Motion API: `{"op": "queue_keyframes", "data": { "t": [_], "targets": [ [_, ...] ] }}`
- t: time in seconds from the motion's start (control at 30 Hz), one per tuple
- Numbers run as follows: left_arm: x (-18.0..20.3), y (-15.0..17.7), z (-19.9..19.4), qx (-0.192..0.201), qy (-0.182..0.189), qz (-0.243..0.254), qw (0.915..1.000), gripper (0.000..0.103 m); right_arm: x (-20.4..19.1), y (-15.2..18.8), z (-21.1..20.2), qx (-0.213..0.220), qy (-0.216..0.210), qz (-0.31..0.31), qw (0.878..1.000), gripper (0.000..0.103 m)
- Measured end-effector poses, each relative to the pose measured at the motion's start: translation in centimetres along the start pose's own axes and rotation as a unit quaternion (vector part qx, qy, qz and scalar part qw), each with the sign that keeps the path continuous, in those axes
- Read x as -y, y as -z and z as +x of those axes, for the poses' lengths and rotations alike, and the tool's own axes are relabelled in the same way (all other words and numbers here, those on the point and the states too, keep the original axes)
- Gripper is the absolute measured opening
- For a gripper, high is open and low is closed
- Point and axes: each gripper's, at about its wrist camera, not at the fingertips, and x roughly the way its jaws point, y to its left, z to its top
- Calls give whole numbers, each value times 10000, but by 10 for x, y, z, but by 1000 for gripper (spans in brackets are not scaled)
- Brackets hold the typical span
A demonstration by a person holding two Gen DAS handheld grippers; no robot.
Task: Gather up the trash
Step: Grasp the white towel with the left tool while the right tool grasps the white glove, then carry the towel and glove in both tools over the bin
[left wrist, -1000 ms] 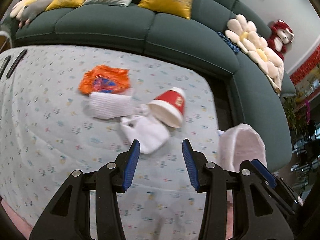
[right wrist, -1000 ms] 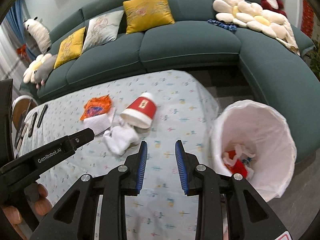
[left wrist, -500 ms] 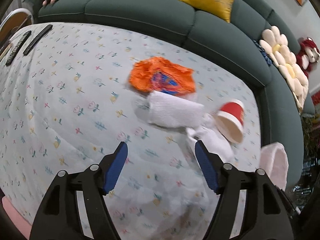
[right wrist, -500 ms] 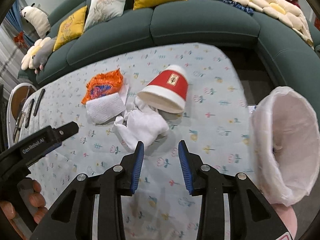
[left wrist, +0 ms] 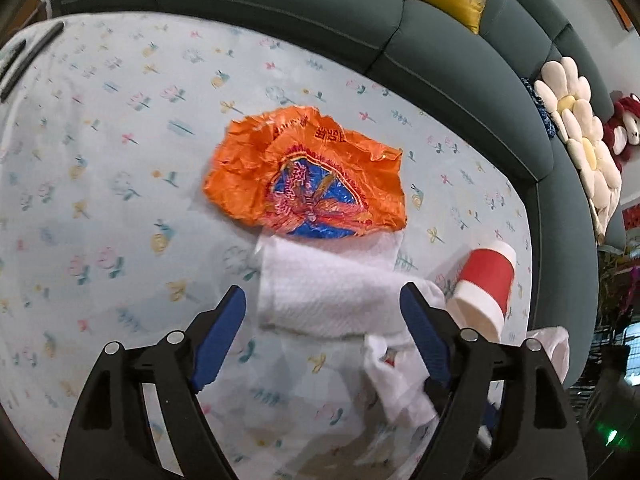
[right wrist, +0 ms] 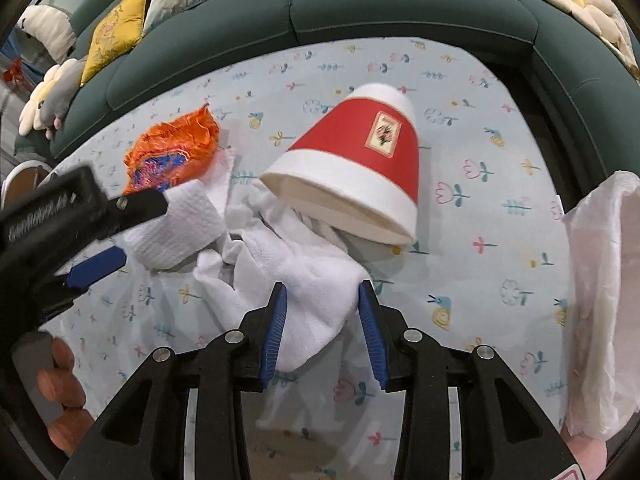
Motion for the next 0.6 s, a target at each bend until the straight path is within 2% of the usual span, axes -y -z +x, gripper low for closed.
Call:
{"op": "queue_keyframes", "data": {
  "t": [0.13, 0.23, 0.3, 0.4, 0.47, 0.6],
  "targets": [
    [1, -4, 15, -139, -91, -54, 9998, 75, -3, 3, 7, 39, 121, -102, 9999, 38],
    [3, -1, 18, -79, -250, 71, 9996, 65, -8, 4, 9, 76, 224, -276, 9993, 38],
    [6, 2, 18, -45, -323, 217, 9992, 44, -8, 5, 9, 98, 233, -290, 9993, 38],
    [6, 7, 18, -94, -295, 326, 9990, 18, -7, 6, 9, 123, 264, -309, 9991, 34],
    [4, 12, 16, -147, -231, 283, 9992, 12, -6, 9, 7, 105, 272, -331, 9990, 29],
    [4, 29, 8, -157, -357, 346, 9986, 8, -5, 20, 3, 38, 193, -400, 9990, 19]
  ]
}}
